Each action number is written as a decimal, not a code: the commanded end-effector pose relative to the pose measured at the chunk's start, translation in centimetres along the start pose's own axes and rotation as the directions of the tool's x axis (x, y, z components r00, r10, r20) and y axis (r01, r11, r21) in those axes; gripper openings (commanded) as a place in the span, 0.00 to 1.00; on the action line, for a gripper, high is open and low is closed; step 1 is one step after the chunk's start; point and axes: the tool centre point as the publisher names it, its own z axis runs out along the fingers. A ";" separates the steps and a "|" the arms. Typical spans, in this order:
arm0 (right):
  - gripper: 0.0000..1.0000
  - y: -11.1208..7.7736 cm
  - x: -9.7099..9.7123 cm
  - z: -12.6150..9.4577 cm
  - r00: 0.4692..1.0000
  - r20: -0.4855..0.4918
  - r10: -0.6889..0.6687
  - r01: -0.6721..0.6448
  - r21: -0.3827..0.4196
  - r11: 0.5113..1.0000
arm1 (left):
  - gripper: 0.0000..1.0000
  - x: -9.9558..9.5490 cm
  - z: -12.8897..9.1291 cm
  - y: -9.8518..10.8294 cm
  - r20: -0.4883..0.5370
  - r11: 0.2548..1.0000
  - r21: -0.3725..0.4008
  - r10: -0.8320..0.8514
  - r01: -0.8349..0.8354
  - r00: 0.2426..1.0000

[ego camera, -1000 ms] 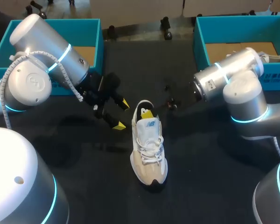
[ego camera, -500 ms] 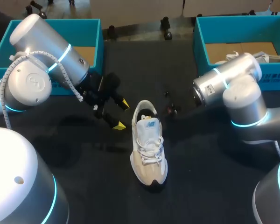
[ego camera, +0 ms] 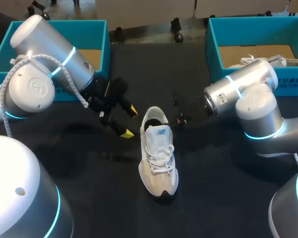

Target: Take the shoe out of the shoebox, open the shoe tongue, remove and reinsert the insole, then place the shoe into the shoebox

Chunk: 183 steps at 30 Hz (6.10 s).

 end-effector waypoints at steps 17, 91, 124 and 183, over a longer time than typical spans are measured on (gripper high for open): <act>0.45 3.3 0.4 -1.2 0.997 0.040 -0.061 0.060 0.023 0.998 | 1.00 0.0 0.0 0.0 0.000 1.000 -0.002 0.000 0.000 1.000; 0.00 4.7 2.7 -5.8 0.909 0.384 0.162 -0.064 -0.255 0.965 | 1.00 0.6 -10.3 -1.3 -0.092 0.987 -0.114 0.106 -0.116 0.990; 0.00 5.0 4.5 -4.6 0.471 0.801 0.371 -0.388 -0.189 0.902 | 1.00 -0.5 -16.7 -0.5 -0.058 0.970 -0.185 0.147 -0.156 0.987; 0.00 1.4 -0.9 -3.3 0.339 0.875 0.344 -0.476 -0.156 0.865 | 1.00 -0.5 -16.7 -0.5 -0.058 0.970 -0.185 0.147 -0.156 0.987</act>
